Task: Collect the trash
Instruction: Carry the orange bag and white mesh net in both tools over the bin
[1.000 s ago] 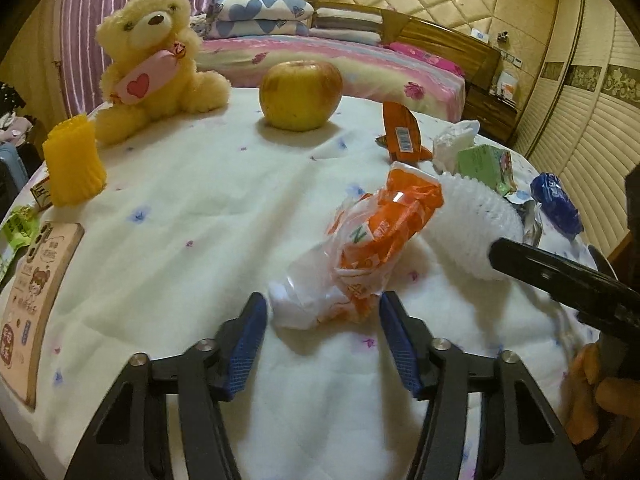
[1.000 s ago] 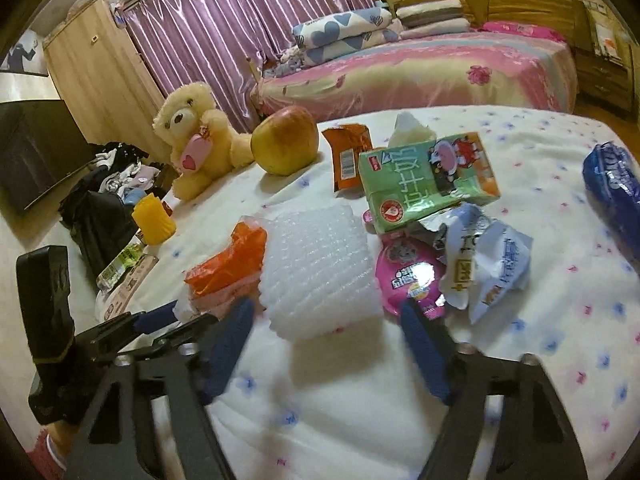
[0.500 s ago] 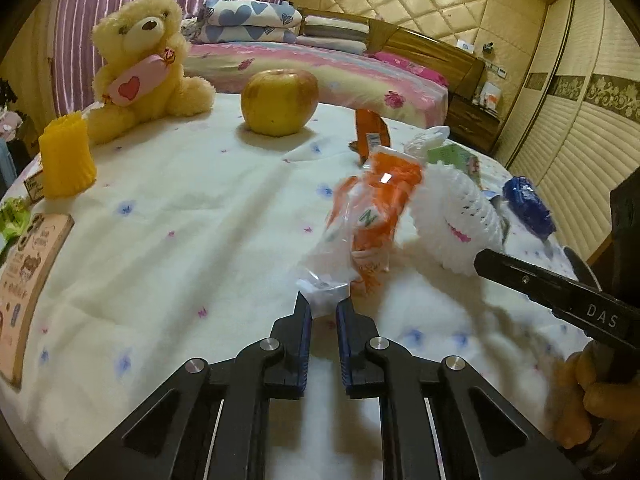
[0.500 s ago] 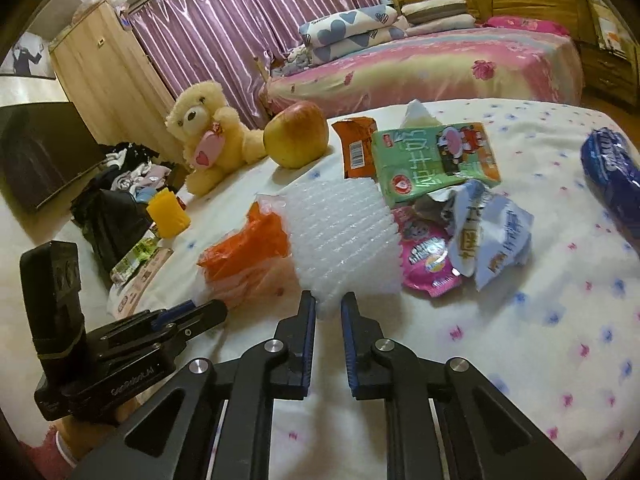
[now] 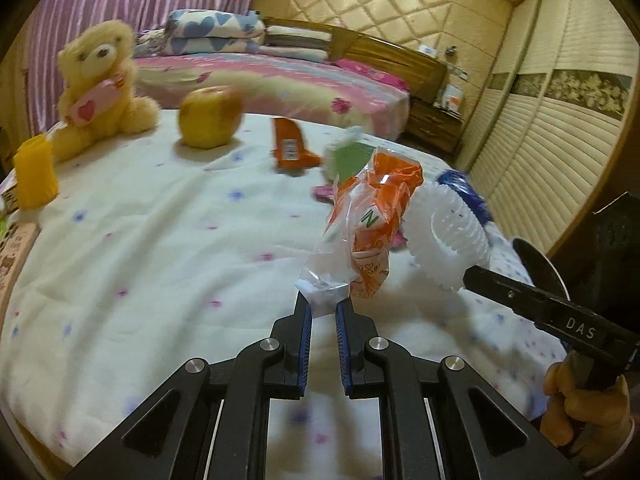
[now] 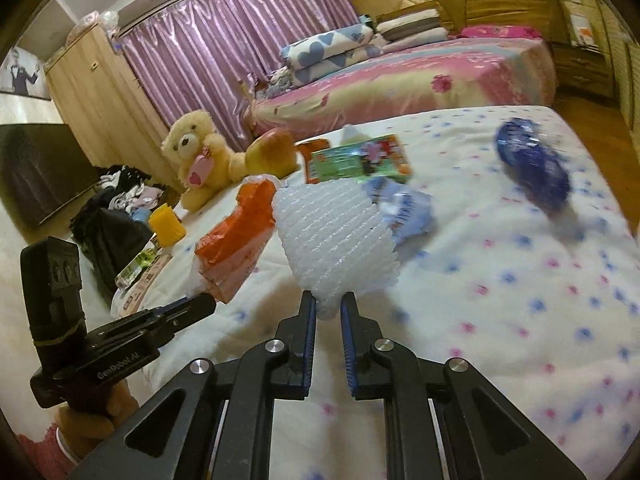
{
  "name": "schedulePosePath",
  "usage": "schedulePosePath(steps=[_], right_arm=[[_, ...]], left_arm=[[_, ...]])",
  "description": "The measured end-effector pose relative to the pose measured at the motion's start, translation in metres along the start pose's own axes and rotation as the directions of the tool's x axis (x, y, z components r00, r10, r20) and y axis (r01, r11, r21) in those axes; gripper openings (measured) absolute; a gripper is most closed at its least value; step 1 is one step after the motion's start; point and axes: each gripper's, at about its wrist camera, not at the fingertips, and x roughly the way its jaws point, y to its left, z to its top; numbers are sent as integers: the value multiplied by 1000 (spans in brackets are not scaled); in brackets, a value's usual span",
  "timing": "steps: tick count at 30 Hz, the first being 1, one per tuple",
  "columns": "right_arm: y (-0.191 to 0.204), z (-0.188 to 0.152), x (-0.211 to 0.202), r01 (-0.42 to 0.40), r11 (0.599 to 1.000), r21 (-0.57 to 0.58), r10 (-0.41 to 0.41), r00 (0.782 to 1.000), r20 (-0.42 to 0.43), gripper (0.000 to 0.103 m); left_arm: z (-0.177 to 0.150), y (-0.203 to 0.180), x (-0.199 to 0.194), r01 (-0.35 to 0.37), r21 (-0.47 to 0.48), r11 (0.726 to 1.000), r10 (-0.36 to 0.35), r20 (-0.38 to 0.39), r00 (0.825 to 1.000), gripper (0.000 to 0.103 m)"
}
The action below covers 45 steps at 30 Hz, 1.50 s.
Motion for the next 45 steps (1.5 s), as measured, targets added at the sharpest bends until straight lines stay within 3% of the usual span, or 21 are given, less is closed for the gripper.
schedulePosePath(steps=[17, 29, 45], right_arm=[[-76, -25, -75, 135, 980, 144, -147, 986, 78, 12], [-115, -32, -107, 188, 958, 218, -216, 970, 112, 12], [-151, -39, -133, 242, 928, 284, -287, 949, 128, 12]], left_arm=[[-1, -94, 40, 156, 137, 978, -144, -91, 985, 10], [2, -136, 79, 198, 180, 963, -175, -136, 975, 10], [8, -180, 102, 252, 218, 943, -220, -159, 962, 10]])
